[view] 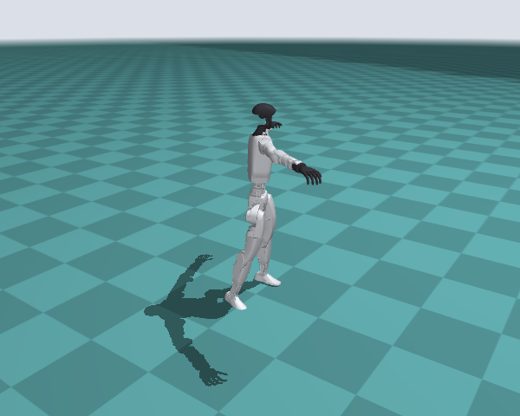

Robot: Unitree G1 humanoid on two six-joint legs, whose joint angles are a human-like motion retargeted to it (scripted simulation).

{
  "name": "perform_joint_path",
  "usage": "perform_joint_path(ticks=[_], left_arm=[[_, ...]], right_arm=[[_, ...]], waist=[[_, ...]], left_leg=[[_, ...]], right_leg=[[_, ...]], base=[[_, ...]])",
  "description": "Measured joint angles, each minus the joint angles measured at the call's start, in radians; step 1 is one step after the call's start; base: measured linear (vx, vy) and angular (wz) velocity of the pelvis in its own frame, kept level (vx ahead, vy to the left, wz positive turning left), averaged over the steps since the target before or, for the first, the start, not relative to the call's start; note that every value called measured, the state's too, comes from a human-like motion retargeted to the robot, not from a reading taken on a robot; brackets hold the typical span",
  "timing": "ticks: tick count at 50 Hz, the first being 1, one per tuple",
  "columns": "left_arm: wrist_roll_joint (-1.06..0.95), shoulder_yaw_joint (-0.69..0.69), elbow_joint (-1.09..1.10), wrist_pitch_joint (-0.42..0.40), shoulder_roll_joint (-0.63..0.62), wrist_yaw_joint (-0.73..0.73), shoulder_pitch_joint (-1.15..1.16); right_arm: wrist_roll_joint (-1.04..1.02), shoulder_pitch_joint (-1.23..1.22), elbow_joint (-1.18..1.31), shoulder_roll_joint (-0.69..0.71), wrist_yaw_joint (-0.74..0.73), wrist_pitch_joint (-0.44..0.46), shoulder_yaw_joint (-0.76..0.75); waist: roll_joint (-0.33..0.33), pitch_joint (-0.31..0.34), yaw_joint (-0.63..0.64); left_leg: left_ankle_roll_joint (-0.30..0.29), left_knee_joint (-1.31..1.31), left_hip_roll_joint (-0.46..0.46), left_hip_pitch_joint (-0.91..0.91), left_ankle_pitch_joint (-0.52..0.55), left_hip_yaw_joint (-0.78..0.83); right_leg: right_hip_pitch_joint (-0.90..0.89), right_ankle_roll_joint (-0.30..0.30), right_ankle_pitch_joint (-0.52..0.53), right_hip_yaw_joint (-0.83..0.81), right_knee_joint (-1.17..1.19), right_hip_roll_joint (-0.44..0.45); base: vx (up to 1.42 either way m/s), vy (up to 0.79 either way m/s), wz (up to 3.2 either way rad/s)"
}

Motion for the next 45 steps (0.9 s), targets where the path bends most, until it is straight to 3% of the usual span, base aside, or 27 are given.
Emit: perform_joint_path(ticks=[7,11,18,20,22,25,35,45], left_arm=[[-0.021,0.195,0.041,0.006,0.032,0.011,0.208],[-0.068,0.392,0.083,0.019,0.022,-0.002,0.399],[-0.15,0.762,0.113,0.024,-0.033,-0.017,0.765],[-0.137,0.878,0.117,0.017,-0.053,-0.012,0.869],[-0.179,0.929,0.106,0.015,-0.073,-0.002,0.948],[-0.203,1.014,0.102,0.014,-0.109,0.006,1.056],[-0.243,1.165,0.077,0.04,-0.244,-0.029,1.29],[-0.242,1.163,0.053,0.043,-0.25,-0.037,1.273]], right_arm=[[-0.04,-0.286,-0.028,0.093,-0.057,-0.002,0.252],[-0.059,-0.485,-0.014,0.2,-0.072,0.008,0.429],[-0.107,-0.775,0.018,0.428,-0.07,0.013,0.68],[-0.147,-0.854,0.023,0.494,-0.082,0.005,0.726],[-0.139,-0.928,0.034,0.567,-0.091,0.012,0.788],[-0.151,-1.032,0.049,0.67,-0.108,0.01,0.851],[-0.151,-1.236,0.07,0.898,-0.103,0.004,0.937],[-0.172,-1.254,0.088,0.888,-0.078,0.006,0.971]], waist=[[-0.059,0.006,0.241],[-0.083,0.004,0.345],[-0.105,0.002,0.482],[-0.097,-0.005,0.516],[-0.114,0.009,0.541],[-0.117,0.017,0.577],[-0.141,0.028,0.629],[-0.171,-0.002,0.58]], left_leg=[[0.003,-0.016,-0.023,-0.034,0.022,-0.08],[0.004,-0.037,-0.034,-0.051,0.039,-0.13],[0.001,-0.082,-0.053,-0.079,0.075,-0.231],[0.025,-0.061,-0.055,-0.09,0.05,-0.244],[-0.001,-0.088,-0.069,-0.103,0.085,-0.28],[-0.001,-0.091,-0.079,-0.117,0.093,-0.312],[0.008,-0.085,-0.115,-0.157,0.102,-0.372],[0.003,-0.091,-0.129,-0.169,0.103,-0.389]], right_leg=[[-0.009,-0.019,-0.015,-0.079,0.039,-0.017],[-0.009,-0.032,-0.022,-0.129,0.048,-0.021],[0.004,-0.048,-0.023,-0.232,0.042,-0.015],[-0.007,-0.083,-0.053,-0.262,0.106,-0.029],[0.004,-0.052,-0.026,-0.282,0.048,-0.016],[0.011,-0.053,-0.017,-0.316,0.033,-0.008],[0.011,-0.06,-0.006,-0.379,0.02,-0.009],[0.007,-0.06,-0.006,-0.404,0.025,-0.018]], base=[[0.03,0.02,0.66],[0.03,0.02,0.72],[0.03,0.03,0.81],[0.05,0.04,0.7],[0.02,0.03,0.78],[0.03,0.04,0.64],[0.03,0.04,0.4],[0.01,0.02,0.13]])
